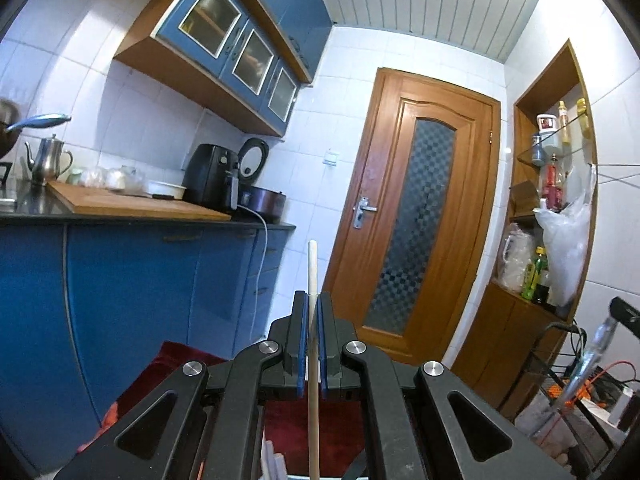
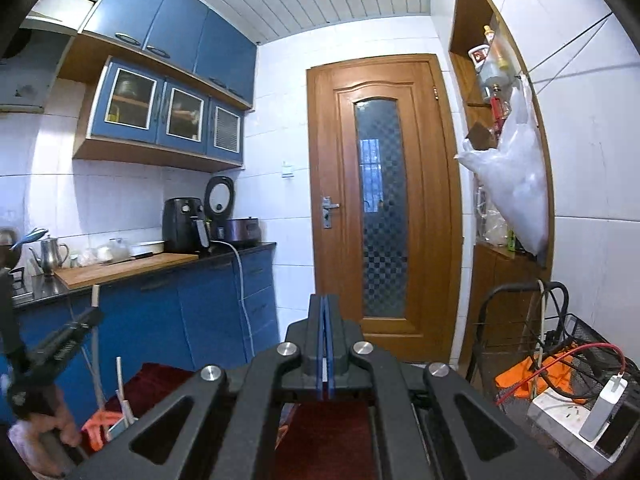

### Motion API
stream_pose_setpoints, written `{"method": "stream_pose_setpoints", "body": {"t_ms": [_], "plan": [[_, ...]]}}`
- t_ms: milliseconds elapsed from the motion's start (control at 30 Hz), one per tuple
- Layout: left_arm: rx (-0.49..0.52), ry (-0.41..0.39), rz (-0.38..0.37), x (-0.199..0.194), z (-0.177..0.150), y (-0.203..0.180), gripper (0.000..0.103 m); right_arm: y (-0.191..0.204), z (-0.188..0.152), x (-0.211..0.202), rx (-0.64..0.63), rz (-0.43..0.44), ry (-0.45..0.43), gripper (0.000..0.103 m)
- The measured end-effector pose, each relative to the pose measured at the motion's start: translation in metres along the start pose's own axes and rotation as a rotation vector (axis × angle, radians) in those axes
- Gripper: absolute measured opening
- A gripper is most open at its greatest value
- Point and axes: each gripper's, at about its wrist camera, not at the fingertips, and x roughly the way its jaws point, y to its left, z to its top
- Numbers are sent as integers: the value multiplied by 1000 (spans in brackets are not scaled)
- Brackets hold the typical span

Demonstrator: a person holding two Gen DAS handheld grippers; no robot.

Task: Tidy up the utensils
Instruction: 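Lower the chopstick into the caddy and open the left tool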

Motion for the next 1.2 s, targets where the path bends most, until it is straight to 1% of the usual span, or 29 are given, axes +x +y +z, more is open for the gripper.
{"method": "stream_pose_setpoints", "body": {"t_ms": [100, 233, 300, 467, 600, 667, 933, 1033, 1200], "plan": [[9, 6, 3, 6, -9, -2, 4, 6, -5, -4, -19, 22, 1, 2], [17, 8, 7, 11, -22, -5, 4, 16, -16, -3, -55, 29, 3, 2], [20, 11, 9, 11, -27, -5, 4, 20, -23, 2, -64, 42, 17, 2], [32, -11, 8, 12, -31, -6, 4, 25, -32, 14, -57, 63, 54, 2], [46, 0, 12, 13, -41, -6, 4, 32, -39, 17, -73, 82, 68, 2], [50, 19, 11, 14, -48, -6, 4, 36, -44, 19, -86, 91, 77, 2], [72, 72, -3, 12, -66, -5, 4, 56, -71, 29, -108, 158, 151, 2], [90, 67, 8, 3, -66, -2, 5, 62, -82, 36, -96, 192, 188, 2], [99, 83, 10, -3, -67, 4, 6, 70, -98, 42, -66, 249, 239, 3]]}}
